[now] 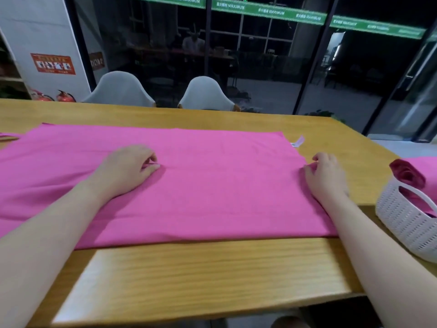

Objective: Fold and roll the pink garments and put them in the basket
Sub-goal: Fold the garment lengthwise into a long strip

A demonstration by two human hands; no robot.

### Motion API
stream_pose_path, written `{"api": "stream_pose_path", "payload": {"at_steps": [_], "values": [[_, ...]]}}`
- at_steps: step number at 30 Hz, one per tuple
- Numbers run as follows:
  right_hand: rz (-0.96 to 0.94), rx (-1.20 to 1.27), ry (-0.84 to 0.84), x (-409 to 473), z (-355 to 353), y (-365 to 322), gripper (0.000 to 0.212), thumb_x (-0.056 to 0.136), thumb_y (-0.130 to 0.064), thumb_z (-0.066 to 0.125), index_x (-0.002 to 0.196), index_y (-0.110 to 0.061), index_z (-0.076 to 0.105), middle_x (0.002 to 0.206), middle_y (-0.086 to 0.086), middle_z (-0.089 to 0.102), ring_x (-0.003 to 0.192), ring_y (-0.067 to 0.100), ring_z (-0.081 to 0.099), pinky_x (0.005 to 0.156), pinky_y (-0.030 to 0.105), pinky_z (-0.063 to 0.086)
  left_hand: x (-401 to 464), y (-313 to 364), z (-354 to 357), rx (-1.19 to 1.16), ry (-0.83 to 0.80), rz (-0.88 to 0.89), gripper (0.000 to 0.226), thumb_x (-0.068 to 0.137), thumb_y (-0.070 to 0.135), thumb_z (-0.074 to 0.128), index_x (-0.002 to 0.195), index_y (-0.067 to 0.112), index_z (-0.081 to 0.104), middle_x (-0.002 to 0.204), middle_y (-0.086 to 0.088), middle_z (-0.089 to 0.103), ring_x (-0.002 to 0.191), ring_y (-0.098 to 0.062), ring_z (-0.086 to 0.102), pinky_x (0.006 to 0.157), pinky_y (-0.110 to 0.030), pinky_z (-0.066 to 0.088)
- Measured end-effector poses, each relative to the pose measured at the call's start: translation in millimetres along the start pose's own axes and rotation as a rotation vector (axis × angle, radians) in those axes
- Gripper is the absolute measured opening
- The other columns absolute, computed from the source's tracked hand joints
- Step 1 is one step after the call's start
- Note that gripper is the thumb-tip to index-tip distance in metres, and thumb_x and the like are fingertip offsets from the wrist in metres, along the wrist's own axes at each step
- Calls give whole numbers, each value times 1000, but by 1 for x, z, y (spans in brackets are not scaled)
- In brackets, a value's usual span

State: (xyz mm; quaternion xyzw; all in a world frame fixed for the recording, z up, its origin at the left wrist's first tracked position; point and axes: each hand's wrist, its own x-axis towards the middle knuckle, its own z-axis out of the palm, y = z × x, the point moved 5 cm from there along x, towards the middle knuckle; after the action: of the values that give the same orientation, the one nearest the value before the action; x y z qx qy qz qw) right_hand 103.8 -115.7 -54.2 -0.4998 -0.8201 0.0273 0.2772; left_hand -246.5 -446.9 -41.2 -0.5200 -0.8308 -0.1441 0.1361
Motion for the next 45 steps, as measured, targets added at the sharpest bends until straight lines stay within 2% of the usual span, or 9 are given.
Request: {"api": "stream_pose_path", "payload": {"at_steps": [4, 10, 14, 18, 24, 28, 37, 42, 45], "values": [[-360, -29, 167, -35, -21, -84, 28, 95, -16, 51, 113, -5, 68, 114, 18, 66, 102, 41, 61, 86, 50, 49, -8, 74, -16, -44, 8, 149, 32, 101, 19, 47, 127, 12, 64, 127, -9, 63, 119, -33, 59, 104, -48, 46], [-602, 190, -417, -133, 31, -201, 45, 105, -32, 31, 128, -6, 59, 132, 18, 61, 127, 37, 54, 108, 50, 41, -33, 140, 27, -136, -250, 136, 55, 109, 32, 35, 160, 13, 27, 169, -6, 19, 156, -18, 16, 126, -29, 6], [-468, -8, -549, -95, 30, -138, 74, 103, -64, 29, 161, -19, 25, 169, 4, 19, 156, 20, 15, 127, 36, 9, -37, 76, 29, -13, -372, 18, 66, 107, 53, 23, 164, 21, 10, 171, 3, 3, 157, -11, 2, 126, -31, 0], [-196, -161, -523, -41, 13, -36, 85, 99, -69, 25, 162, -13, 19, 170, 7, 14, 157, 21, 11, 126, 34, 7, -39, 20, 23, -3, -376, -117, 72, 104, 57, 22, 164, 18, 10, 171, 1, 4, 157, -12, 4, 126, -32, 0], [-148, -228, -499, -33, 18, -25, 94, 94, -75, 19, 160, -8, 22, 169, 11, 17, 156, 24, 14, 126, 43, 12, -37, 22, 29, -13, -335, -116, 75, 104, 58, 24, 163, 14, 13, 171, -4, 9, 157, -16, 8, 128, -36, 4], [-144, -210, -459, -50, 20, -81, 100, 91, -80, 22, 155, -4, 31, 165, 18, 24, 152, 32, 22, 123, 48, 19, -43, 32, 13, -38, -216, -139, 72, 104, 54, 38, 161, 10, 24, 170, -10, 14, 157, -22, 11, 128, -38, 5], [-767, 21, -549, -164, 57, -324, 70, 107, -52, 31, 159, -5, 25, 167, 15, 21, 155, 26, 18, 126, 39, 13, -130, -78, -48, 39, -179, -293, 65, 104, 46, 49, 159, 17, 30, 168, -11, 19, 155, -26, 18, 126, -38, 11], [-874, 72, -593, -180, 72, -364, 73, 106, -56, 29, 162, -10, 21, 170, 11, 11, 157, 21, 9, 128, 37, 7, -179, -133, -64, -30, -224, -465, 109, 76, 85, 18, 161, 18, 27, 168, -6, 23, 155, -20, 19, 126, -35, 10], [-890, 39, -639, -183, 72, -358, 84, 98, -70, 17, 164, -17, 13, 171, 3, 3, 157, 15, 2, 128, 34, 1, -189, -128, -60, 18, -256, -460, 95, 89, 79, 16, 163, 19, 19, 170, -4, 15, 157, -18, 12, 127, -34, 5]]}}
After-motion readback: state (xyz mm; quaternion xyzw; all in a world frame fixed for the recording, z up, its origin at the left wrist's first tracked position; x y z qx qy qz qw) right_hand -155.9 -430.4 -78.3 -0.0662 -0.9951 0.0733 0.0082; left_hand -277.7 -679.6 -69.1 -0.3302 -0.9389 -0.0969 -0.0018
